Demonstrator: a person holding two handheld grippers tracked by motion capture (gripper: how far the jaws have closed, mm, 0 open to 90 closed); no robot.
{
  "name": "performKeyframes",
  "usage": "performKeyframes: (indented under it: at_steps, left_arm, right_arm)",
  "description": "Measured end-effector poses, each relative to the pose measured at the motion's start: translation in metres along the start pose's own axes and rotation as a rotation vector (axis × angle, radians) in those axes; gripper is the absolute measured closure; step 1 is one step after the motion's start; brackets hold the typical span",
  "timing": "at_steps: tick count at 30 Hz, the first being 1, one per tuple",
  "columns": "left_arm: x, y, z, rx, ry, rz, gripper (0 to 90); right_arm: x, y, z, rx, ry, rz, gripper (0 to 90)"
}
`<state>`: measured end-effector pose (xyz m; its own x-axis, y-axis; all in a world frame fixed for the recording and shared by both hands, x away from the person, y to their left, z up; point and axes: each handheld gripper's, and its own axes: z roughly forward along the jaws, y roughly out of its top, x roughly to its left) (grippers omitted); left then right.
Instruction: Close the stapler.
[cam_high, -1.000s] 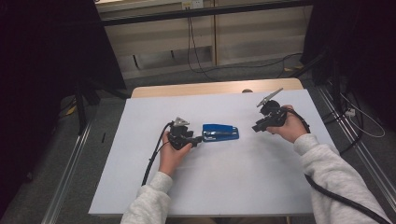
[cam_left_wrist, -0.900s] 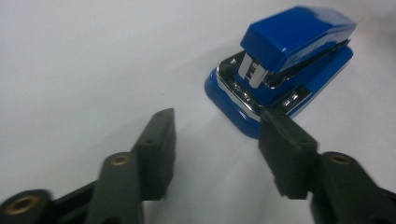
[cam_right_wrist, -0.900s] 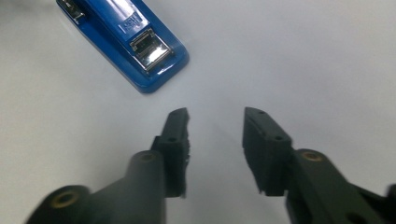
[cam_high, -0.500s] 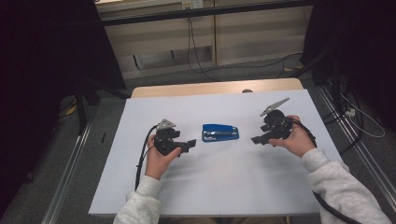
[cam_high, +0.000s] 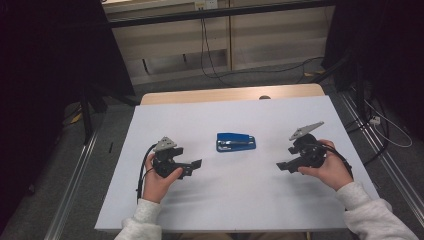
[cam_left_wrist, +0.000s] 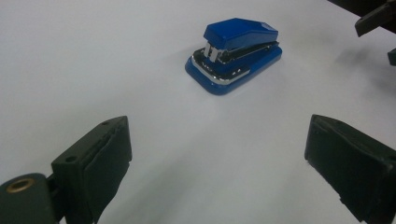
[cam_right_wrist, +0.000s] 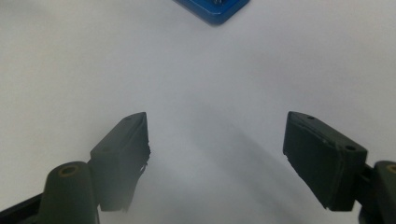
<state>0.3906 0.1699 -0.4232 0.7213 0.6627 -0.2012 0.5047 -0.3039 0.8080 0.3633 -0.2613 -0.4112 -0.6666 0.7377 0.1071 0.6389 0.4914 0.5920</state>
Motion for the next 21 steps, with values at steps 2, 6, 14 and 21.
performKeyframes:
  at_steps: [2,6,14,21]
  left_arm:
    - [0.001,-0.003,-0.006,-0.005,0.008,0.000,6.8]
    - [0.004,-0.008,-0.018,-0.026,0.013,-0.013,6.6]
    - [0.006,-0.022,-0.043,-0.054,0.026,-0.014,6.0]
    - [0.011,-0.038,-0.066,-0.063,0.034,-0.020,6.0]
  right_arm:
    - [0.001,-0.003,-0.002,-0.004,-0.004,-0.003,22.0]
    - [0.004,-0.015,-0.008,-0.010,-0.011,0.008,21.2]
    - [0.010,-0.031,-0.016,-0.032,-0.015,0.023,19.6]
    - [0.013,-0.043,-0.022,-0.038,-0.021,0.025,18.5]
